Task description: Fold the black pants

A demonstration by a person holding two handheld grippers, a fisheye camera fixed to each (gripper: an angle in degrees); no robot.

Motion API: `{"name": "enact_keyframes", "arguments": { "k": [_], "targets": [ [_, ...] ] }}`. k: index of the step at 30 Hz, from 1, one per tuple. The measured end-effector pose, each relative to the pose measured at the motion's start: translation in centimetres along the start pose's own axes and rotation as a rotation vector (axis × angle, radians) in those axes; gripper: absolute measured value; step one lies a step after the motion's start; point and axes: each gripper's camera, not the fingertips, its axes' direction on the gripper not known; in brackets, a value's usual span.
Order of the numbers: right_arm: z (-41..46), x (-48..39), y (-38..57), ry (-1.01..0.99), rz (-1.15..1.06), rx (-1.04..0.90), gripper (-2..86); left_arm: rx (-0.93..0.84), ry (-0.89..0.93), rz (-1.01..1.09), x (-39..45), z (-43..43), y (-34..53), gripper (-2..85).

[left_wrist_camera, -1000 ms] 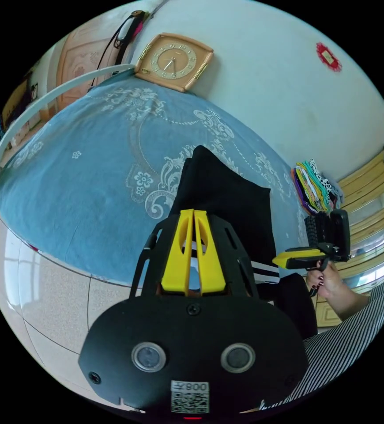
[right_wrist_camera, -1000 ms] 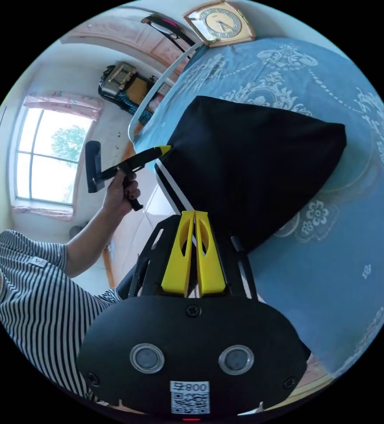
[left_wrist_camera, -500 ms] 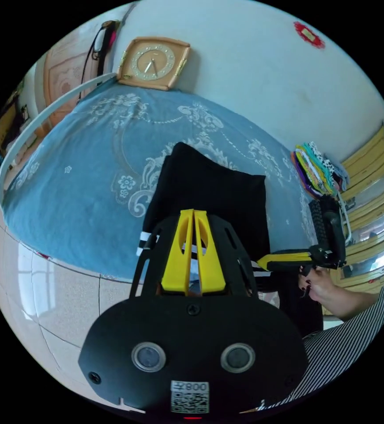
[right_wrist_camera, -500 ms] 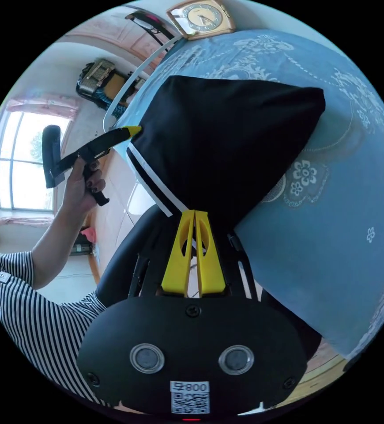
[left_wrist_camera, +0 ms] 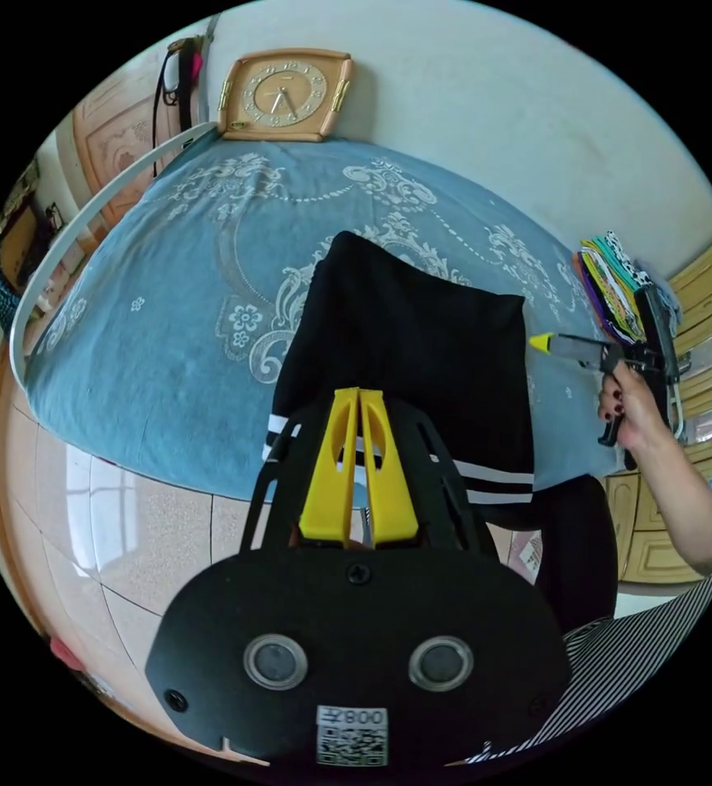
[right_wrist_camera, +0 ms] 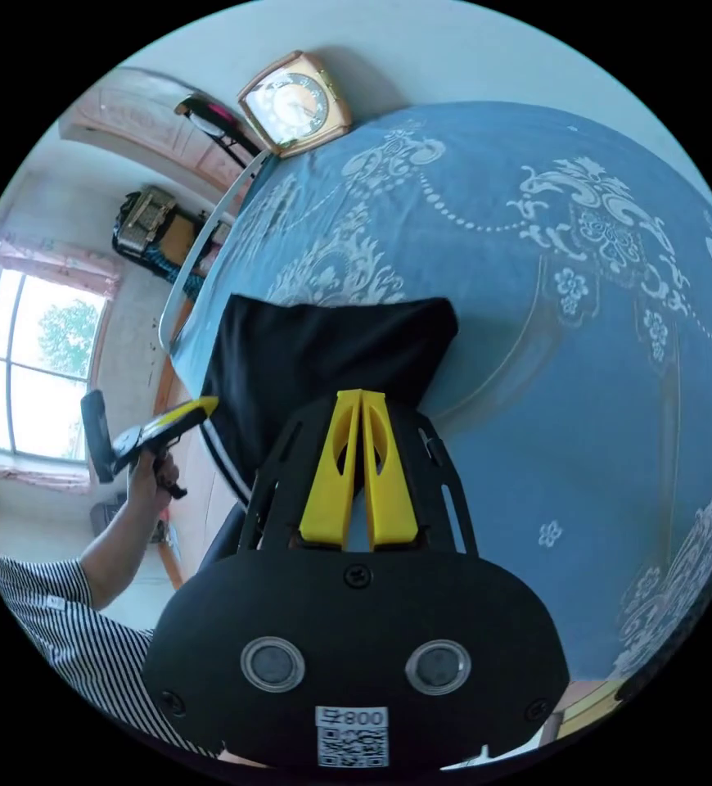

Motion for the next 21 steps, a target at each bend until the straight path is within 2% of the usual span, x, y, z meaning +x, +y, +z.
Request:
{"name": "enact_keyframes", "arguments": {
  "k": [6,10,15,21],
  "targets": [
    [3.6,4.4,-3.9,0.033,0.077,-0.053,0.0,-0.003,0.051,-0.048,-0.8,2.2,0.6,0.1],
    [5.1,7.2,-3.7,-0.085,0.124,-0.057,0.0,-0.010,0.041,-0.031,-0.7,3.4,0.7,0.2],
    [4.4,9.0,-1.3,-0.115,0.130,-0.022,0.1,-0.008,0.078,-0.056,-1.4,3.8,0.7,0.4],
    [3.5,10.4,6.4,-0.268,0.098,-0.011,1.0,0.031,0.168,-0.002,-0.7,2.3,2.3,1.6]
  ]
}}
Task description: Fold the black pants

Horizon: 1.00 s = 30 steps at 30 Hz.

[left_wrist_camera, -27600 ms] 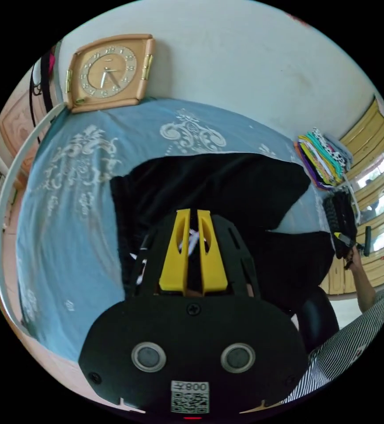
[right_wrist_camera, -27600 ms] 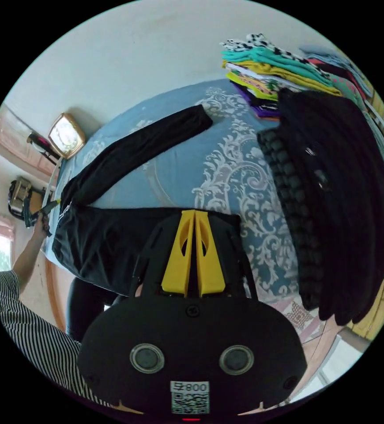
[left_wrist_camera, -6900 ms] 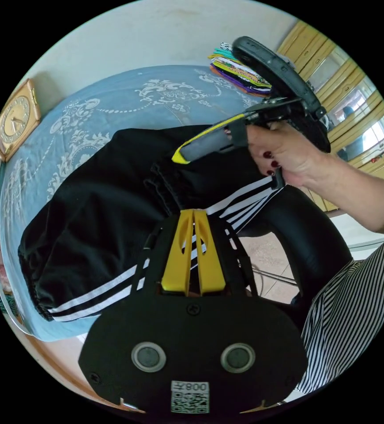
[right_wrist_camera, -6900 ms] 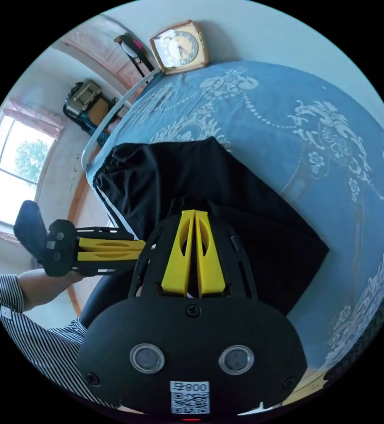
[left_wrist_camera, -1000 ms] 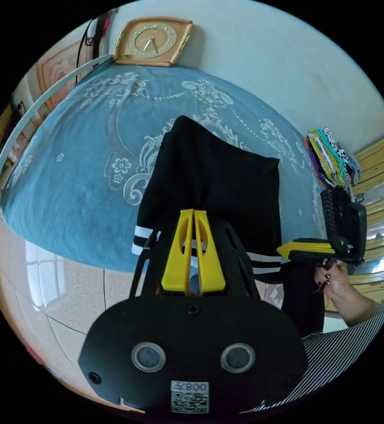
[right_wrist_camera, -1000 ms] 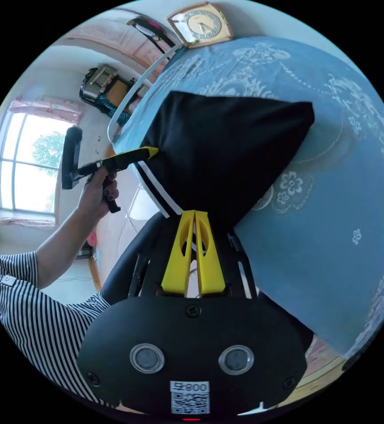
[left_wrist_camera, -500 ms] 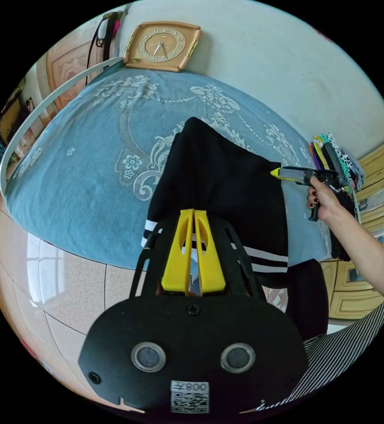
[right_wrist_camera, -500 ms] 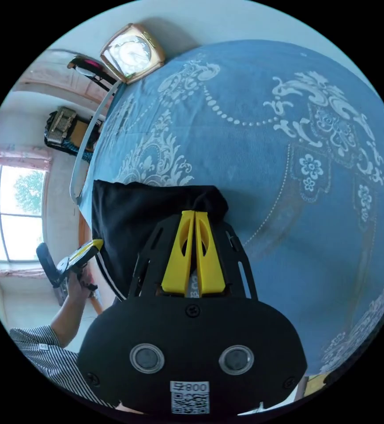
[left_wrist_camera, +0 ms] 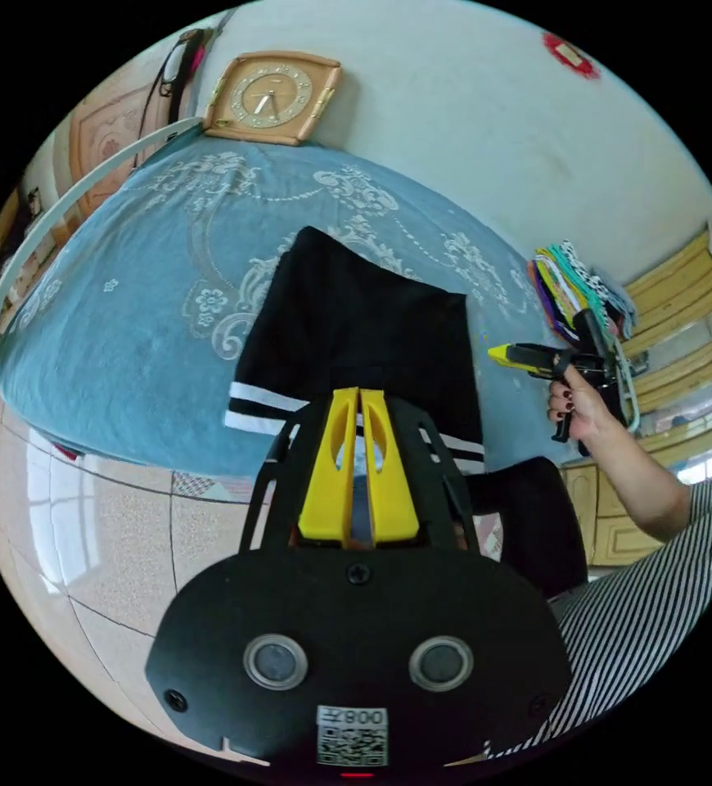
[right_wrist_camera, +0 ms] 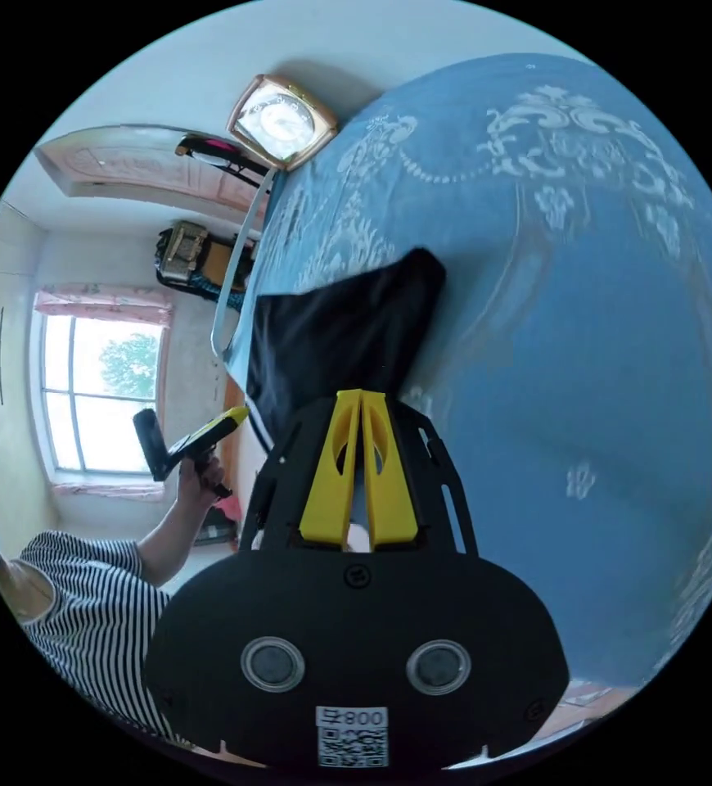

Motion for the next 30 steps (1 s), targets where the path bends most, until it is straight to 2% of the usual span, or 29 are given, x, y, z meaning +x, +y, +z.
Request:
{"name": "enact_keyframes", "arguments": {
  "k": [5,11,16,19,30],
  "targets": [
    [2.7,4.2,8.0,-0.196,0.135,-0.079,4.1,-0.112,0.185,0.056,1.6,1.6,1.9,5.2],
    [5.4,7.4,10.6,-0.356,0.228,-0.097,5.3,-0.281,0.455,-0.003,1.3,5.4,2.0,10.6],
    [6.0,8.6,10.8,-0.372,0.223,-0.108,6.2,-0.374,0.510,-0.070,1.0,8.1,1.2,6.8],
    [6.1,9.7,11.4,-0.397,0.242,-0.091,6.7,-0.364,0.551,-0.139,-0.2,8.3,1.1,3.9],
    [7.8,12.1,12.3,-0.577,0.297,-0.036,8.6,-0.279,0.656,-0.100,-3.2,4.2,0.7,2.6]
  ]
}}
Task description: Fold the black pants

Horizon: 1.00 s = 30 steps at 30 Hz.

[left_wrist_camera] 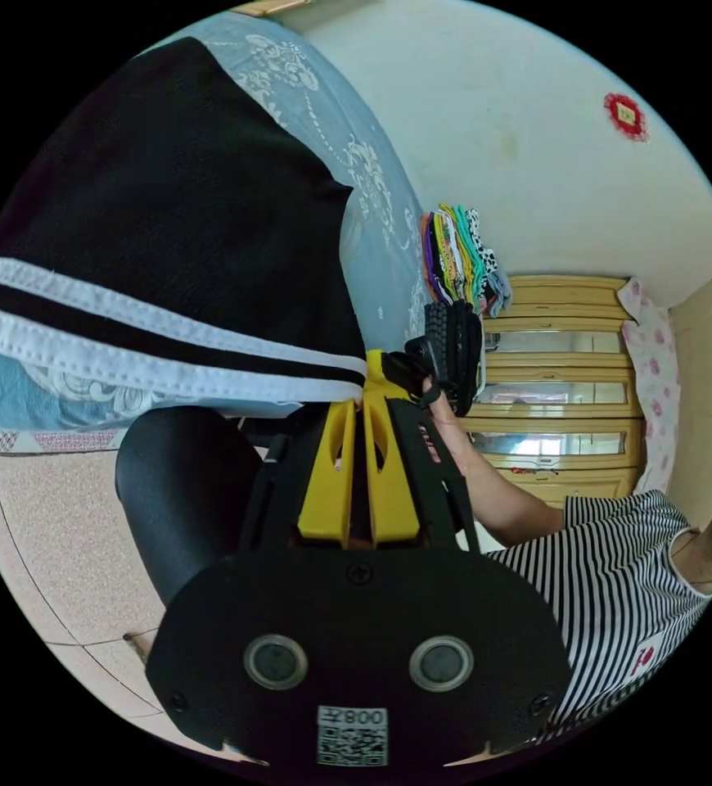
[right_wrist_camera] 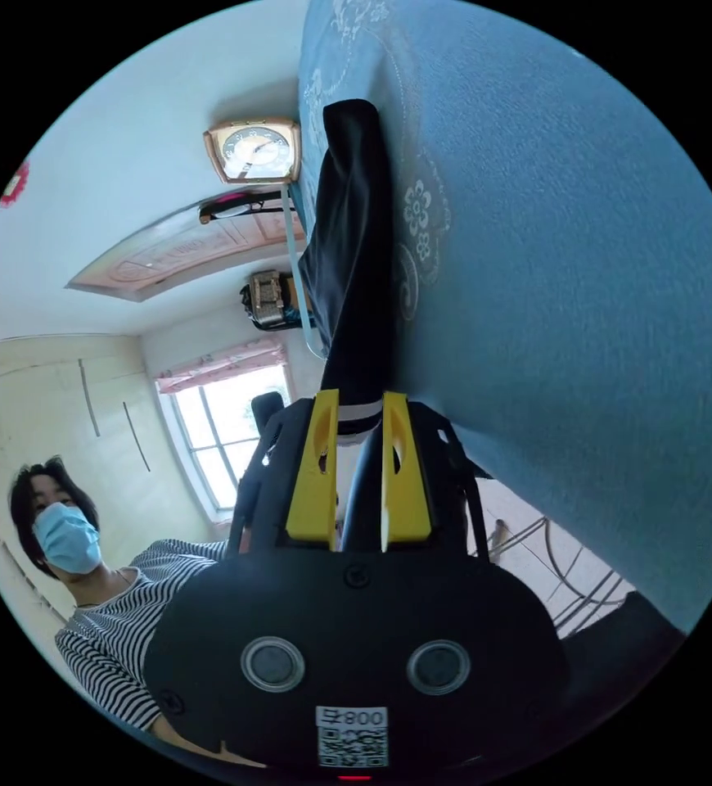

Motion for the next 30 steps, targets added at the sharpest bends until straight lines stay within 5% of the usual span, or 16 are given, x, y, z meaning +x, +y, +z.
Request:
{"name": "enact_keyframes", "arguments": {
  "k": [7,18,30],
  "targets": [
    [-0.4,1.5,0.8,-0.135,0.041,0.066,10.4,0.020,0.027,-0.005,-0.6,-3.3,0.6,2.5],
    [1.2,0.5,0.4,-0.065,0.035,0.025,12.6,0.000,0.050,-0.003,-1.0,-8.2,1.9,2.4],
    [3.7,-1.4,-0.5,-0.112,0.053,-0.004,3.3,0.073,0.060,-0.022,-2.6,-18.3,5.2,3.2]
  ]
}}
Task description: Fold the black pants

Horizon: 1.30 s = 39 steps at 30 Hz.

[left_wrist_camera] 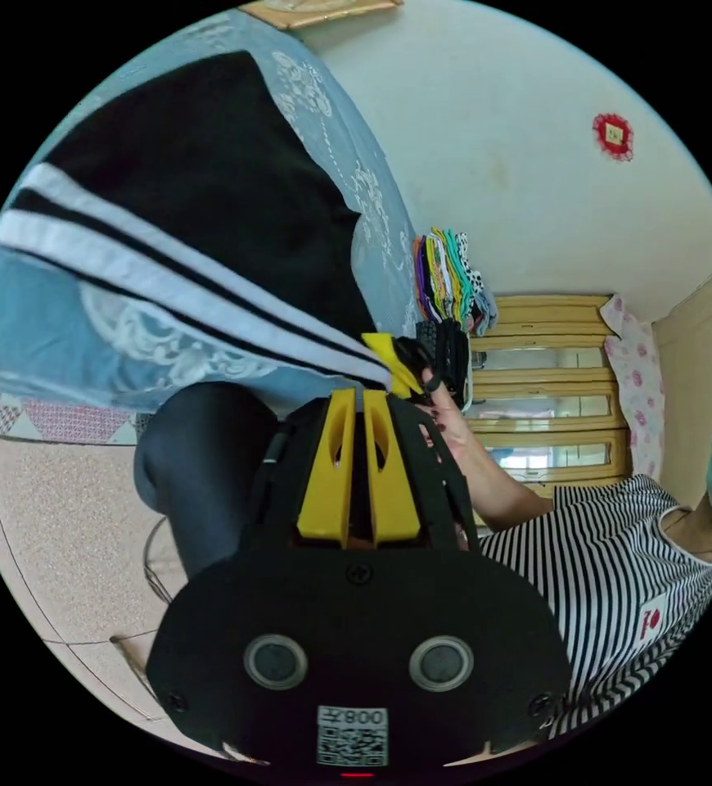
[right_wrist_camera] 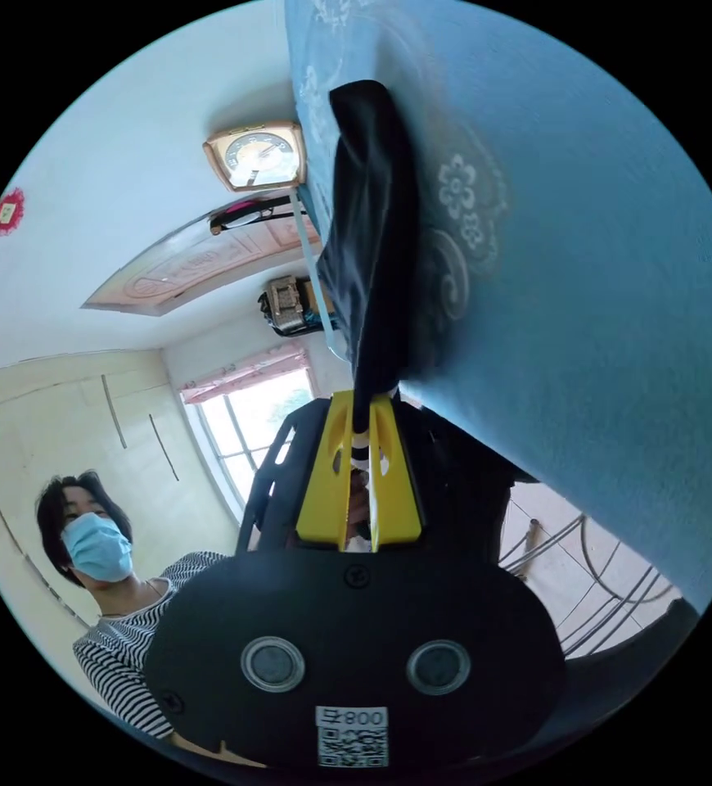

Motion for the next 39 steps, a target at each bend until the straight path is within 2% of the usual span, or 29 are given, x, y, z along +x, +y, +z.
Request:
{"name": "enact_keyframes", "arguments": {
  "k": [3,11,16,20,31,39],
  "targets": [
    [0.4,-2.2,-0.2,-0.045,-0.038,0.003,2.6,0.110,0.021,-0.064,-1.7,-4.8,1.5,5.7],
    [2.3,-8.0,-2.2,-0.041,-0.116,-0.028,2.1,0.450,0.357,-0.301,-7.7,-13.5,4.9,11.9],
    [2.8,-9.6,-2.6,-0.037,-0.115,-0.024,2.0,0.551,0.417,-0.322,-8.5,-17.3,5.1,13.2],
    [3.3,-10.4,-2.8,-0.058,-0.108,-0.013,2.0,0.658,0.504,-0.414,-9.9,-20.0,5.7,14.1],
    [4.5,-12.5,-3.6,-0.089,-0.115,-0.011,2.2,0.743,0.587,-0.427,-10.0,-25.0,5.7,15.8],
    [4.9,-13.5,-3.9,-0.103,-0.125,-0.018,2.3,0.793,0.583,-0.461,-10.3,-27.6,5.9,15.8]
  ]
}}
